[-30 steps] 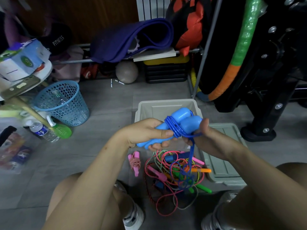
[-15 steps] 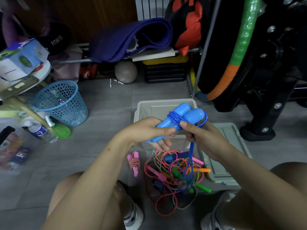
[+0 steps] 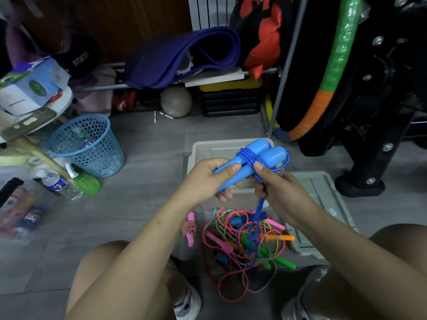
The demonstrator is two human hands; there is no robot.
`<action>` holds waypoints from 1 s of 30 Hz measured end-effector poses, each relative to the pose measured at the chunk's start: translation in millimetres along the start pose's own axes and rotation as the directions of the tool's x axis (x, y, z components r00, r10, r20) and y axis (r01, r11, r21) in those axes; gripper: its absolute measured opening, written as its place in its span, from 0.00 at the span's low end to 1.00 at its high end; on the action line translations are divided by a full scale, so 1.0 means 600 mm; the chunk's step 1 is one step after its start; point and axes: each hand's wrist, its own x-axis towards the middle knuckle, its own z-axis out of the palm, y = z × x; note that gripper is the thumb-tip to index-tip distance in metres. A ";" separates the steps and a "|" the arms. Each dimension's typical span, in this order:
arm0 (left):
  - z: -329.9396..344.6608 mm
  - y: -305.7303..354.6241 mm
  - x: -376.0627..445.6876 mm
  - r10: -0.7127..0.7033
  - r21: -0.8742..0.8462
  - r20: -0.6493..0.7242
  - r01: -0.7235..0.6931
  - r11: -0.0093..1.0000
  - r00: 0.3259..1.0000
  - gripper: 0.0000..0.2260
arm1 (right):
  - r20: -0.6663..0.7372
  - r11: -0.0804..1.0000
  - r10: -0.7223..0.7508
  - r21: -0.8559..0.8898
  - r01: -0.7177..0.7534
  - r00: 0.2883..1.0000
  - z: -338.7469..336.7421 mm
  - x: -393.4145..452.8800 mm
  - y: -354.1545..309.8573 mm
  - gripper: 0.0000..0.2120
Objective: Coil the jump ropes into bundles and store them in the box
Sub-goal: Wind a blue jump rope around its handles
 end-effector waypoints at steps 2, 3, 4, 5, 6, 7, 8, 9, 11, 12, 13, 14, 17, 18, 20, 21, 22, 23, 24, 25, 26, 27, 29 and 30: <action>-0.008 0.002 0.004 -0.007 0.023 0.019 0.007 1.000 1.000 0.06 | 0.052 1.000 -0.020 0.008 0.020 0.998 0.000 -0.002 -0.003 0.08; -0.010 0.002 0.005 -0.024 0.025 0.036 0.023 0.999 0.999 0.06 | 0.069 1.000 -0.026 0.006 0.025 0.997 -0.001 -0.002 -0.001 0.08; -0.010 0.003 0.006 -0.042 0.023 0.056 0.041 0.999 0.998 0.07 | 0.082 1.000 -0.025 -0.006 0.026 0.996 -0.002 -0.002 0.001 0.09; -0.010 0.004 0.007 -0.057 0.021 0.077 0.055 0.998 0.995 0.07 | 0.096 0.999 -0.021 -0.025 0.024 0.995 -0.002 -0.003 0.003 0.11; -0.010 0.004 0.008 -0.067 0.027 0.095 0.065 0.998 0.993 0.08 | 0.109 0.998 -0.015 -0.052 0.021 0.994 -0.004 -0.004 0.006 0.14; -0.010 0.005 0.009 -0.074 0.036 0.105 0.071 0.997 0.992 0.09 | 0.125 0.997 -0.008 -0.079 0.018 0.992 -0.005 -0.005 0.007 0.17; -0.010 0.005 0.010 -0.082 0.041 0.109 0.078 0.996 0.991 0.10 | 0.137 0.994 -0.001 -0.106 0.016 0.991 -0.007 -0.006 0.005 0.19; -0.010 0.006 0.012 -0.091 0.035 0.109 0.088 0.996 0.990 0.11 | 0.137 0.991 0.001 -0.131 0.017 0.991 -0.011 -0.006 0.004 0.21; -0.009 0.006 0.015 -0.116 0.000 0.116 0.117 0.993 0.986 0.15 | 0.130 0.982 -0.013 -0.184 0.037 0.991 -0.017 -0.005 -0.002 0.24; -0.008 0.007 0.016 -0.131 -0.015 0.126 0.134 0.991 0.983 0.17 | 0.132 0.977 -0.021 -0.210 0.049 0.991 -0.019 -0.006 -0.004 0.25; -0.008 0.006 0.018 -0.142 -0.022 0.138 0.147 0.989 0.980 0.17 | 0.132 0.972 -0.027 -0.230 0.057 0.991 -0.020 -0.007 -0.006 0.25; -0.007 0.006 0.018 -0.147 -0.027 0.148 0.153 0.988 0.978 0.17 | 0.123 0.969 -0.024 -0.242 0.054 0.992 -0.021 -0.009 -0.008 0.25; -0.001 0.005 0.018 -0.144 -0.062 0.128 0.153 0.986 0.981 0.14 | 0.033 0.928 -0.025 -0.371 0.035 0.999 -0.023 -0.011 -0.019 0.22; 0.000 0.004 0.018 -0.139 -0.067 0.100 0.147 0.987 0.985 0.13 | 0.004 0.900 -0.039 -0.433 0.037 0.999 -0.023 -0.012 -0.023 0.19; 0.003 0.001 0.023 -0.122 -0.037 0.014 0.122 0.992 0.992 0.11 | 0.009 0.850 -0.051 -0.524 0.048 0.999 -0.018 -0.016 -0.027 0.13; 0.003 -0.001 0.027 -0.108 -0.008 -0.034 0.108 0.994 0.994 0.10 | 0.040 0.827 -0.047 -0.559 0.061 0.998 -0.015 -0.017 -0.025 0.09; 0.003 -0.003 0.031 -0.092 0.017 -0.077 0.094 0.995 0.993 0.09 | 0.070 0.799 -0.039 -0.597 0.073 0.997 -0.013 -0.019 -0.021 0.05; 0.002 -0.006 0.034 -0.077 0.030 -0.113 0.081 0.996 0.991 0.09 | 0.085 0.767 -0.032 -0.636 0.079 0.996 -0.012 -0.020 -0.016 0.04; 0.002 -0.009 0.037 -0.066 0.033 -0.140 0.072 0.997 0.988 0.09 | 0.087 0.733 -0.035 -0.675 0.085 0.996 -0.012 -0.020 -0.013 0.03; 0.002 -0.013 0.040 -0.052 0.036 -0.159 0.058 0.998 0.986 0.09 | 0.085 0.690 -0.056 -0.717 0.101 0.995 -0.013 -0.019 -0.012 0.04; 0.002 -0.016 0.042 -0.030 0.056 -0.174 0.041 0.998 0.984 0.09 | 0.092 0.636 -0.097 -0.760 0.133 0.991 -0.014 -0.019 -0.014 0.07; 0.000 -0.021 0.045 0.001 0.110 -0.187 0.020 0.994 0.982 0.09 | 0.112 0.571 -0.145 -0.802 0.175 0.983 -0.015 -0.018 -0.016 0.10; -0.007 -0.029 0.049 0.062 0.280 -0.160 -0.015 0.960 0.985 0.09 | 0.167 0.401 -0.271 -0.876 0.268 0.948 -0.019 -0.017 -0.022 0.14; -0.009 -0.031 0.049 0.079 0.347 -0.112 -0.035 0.937 0.991 0.10 | 0.189 0.298 -0.338 -0.908 0.296 0.922 -0.021 -0.016 -0.026 0.16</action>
